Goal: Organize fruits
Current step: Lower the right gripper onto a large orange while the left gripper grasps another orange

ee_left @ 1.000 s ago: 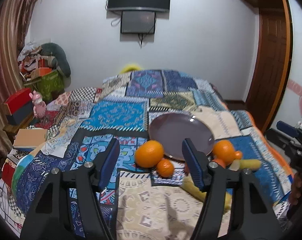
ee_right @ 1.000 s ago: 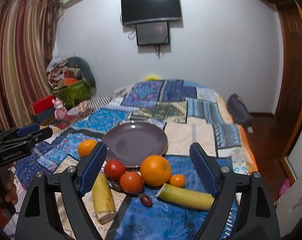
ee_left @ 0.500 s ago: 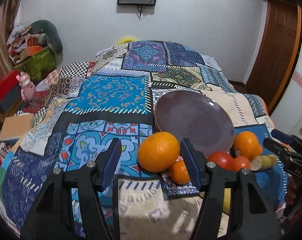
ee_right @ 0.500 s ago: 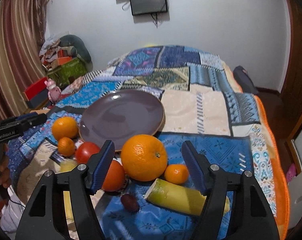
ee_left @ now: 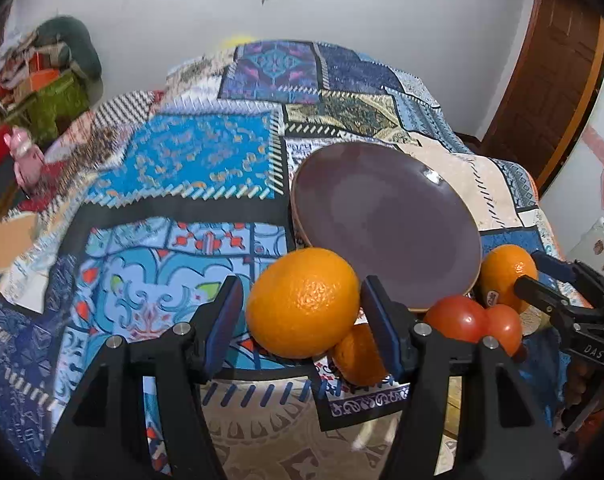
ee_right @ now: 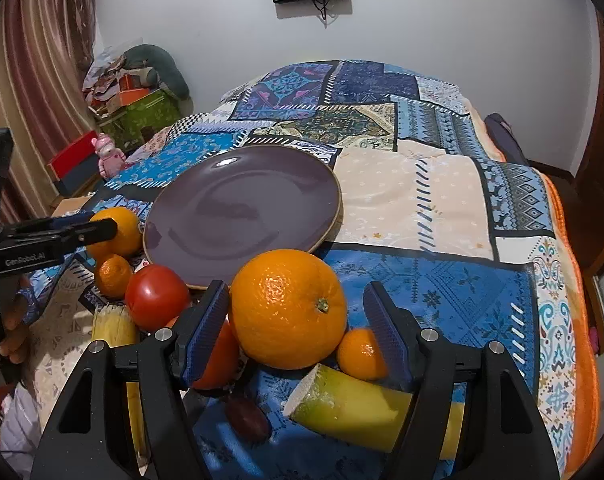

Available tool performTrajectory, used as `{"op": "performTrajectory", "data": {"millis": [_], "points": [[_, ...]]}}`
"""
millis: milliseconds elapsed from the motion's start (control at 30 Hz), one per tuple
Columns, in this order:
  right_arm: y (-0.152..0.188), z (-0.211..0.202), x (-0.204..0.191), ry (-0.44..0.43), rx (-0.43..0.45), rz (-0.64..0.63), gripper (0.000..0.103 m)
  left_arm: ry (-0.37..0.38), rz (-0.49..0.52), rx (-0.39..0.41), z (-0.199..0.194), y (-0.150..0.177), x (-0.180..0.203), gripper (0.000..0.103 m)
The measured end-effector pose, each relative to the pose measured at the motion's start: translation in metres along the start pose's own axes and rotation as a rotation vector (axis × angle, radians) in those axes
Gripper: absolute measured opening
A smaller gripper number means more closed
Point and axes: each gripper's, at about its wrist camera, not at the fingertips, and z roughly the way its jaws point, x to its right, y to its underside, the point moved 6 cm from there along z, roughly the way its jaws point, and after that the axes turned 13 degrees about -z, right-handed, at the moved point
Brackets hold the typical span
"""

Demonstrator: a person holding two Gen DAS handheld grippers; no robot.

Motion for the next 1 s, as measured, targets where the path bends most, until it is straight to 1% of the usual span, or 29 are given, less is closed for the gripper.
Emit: {"op": "performTrajectory", "data": {"millis": [100, 300, 367, 500, 600, 700, 767, 1000], "points": [[0.001, 0.005, -0.002, -0.018, -0.015, 0.001, 0.067, 0.002, -0.007, -0.019, 0.005, 0.002, 0.000, 0.063], [0.004, 0.013, -0.002, -0.035, -0.037, 0.020, 0.069, -0.032, 0.017, -0.049, 0.013, 0.007, 0.003, 0.064], [0.004, 0.015, -0.002, -0.038, -0.042, 0.021, 0.069, -0.024, 0.008, -0.062, 0.015, 0.006, 0.002, 0.064], [0.001, 0.018, -0.003, -0.035, -0.054, 0.001, 0.069, 0.019, -0.051, -0.129, 0.023, 0.005, -0.006, 0.068], [0.000, 0.022, -0.003, -0.058, -0.068, 0.009, 0.067, 0.044, -0.092, -0.165, 0.029, 0.004, -0.011, 0.069], [0.001, 0.022, -0.002, -0.065, -0.063, 0.021, 0.067, 0.029, -0.076, -0.157, 0.030, 0.004, -0.008, 0.069], [0.002, 0.022, -0.003, -0.058, -0.057, 0.019, 0.067, 0.030, -0.069, -0.158, 0.031, 0.003, -0.007, 0.065], [0.001, 0.021, -0.003, -0.061, -0.064, 0.024, 0.066, 0.020, -0.051, -0.151, 0.028, 0.002, -0.004, 0.065]]}}
